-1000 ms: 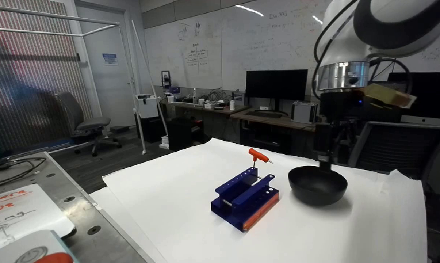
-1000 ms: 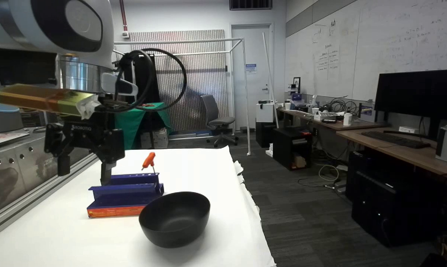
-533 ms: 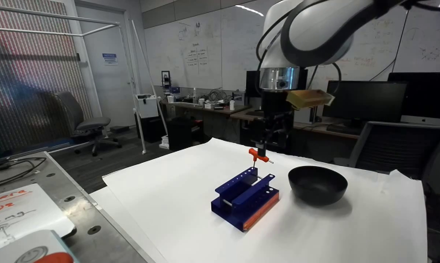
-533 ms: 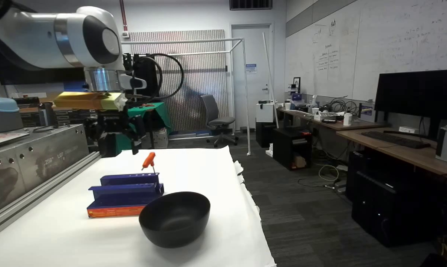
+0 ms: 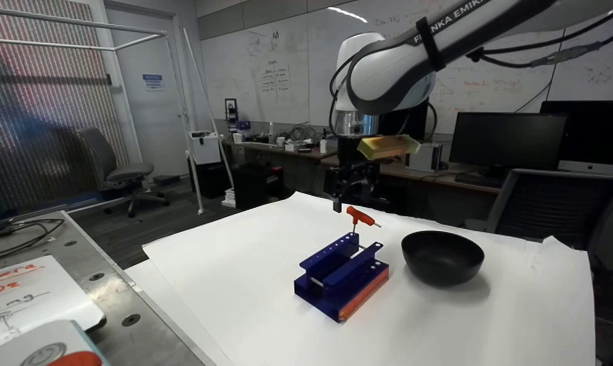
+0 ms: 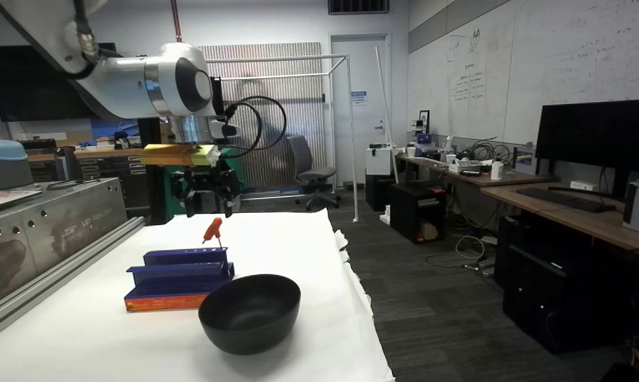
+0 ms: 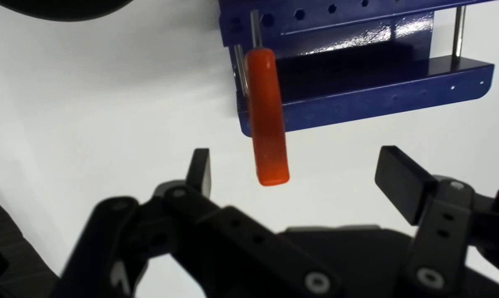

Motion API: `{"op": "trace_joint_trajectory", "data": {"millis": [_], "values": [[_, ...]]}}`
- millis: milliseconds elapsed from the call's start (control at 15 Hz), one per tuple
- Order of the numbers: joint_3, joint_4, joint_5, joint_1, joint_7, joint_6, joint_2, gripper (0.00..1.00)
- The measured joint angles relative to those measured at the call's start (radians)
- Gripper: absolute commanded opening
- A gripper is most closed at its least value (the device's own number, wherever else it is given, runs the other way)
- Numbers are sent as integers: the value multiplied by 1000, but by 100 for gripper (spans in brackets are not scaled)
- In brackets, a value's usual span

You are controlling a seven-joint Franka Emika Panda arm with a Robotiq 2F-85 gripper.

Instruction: Put the red object in the bowl

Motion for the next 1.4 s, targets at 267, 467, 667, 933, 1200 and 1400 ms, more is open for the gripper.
{"op": "trace_joint_trajectory", "data": {"millis": [267,467,667,933,1200,1400], "values": [[-14,94,13,-6,0,-83,86,100],[-15,136,35,-8,-1,-160,117,100],[-14,146,43,-8,-4,-186,126,68],[-15,146,43,-8,-5,-181,126,35],[-15,146,42,-7,-7,-182,126,8],[-14,146,42,-6,-19,-185,123,12]]}}
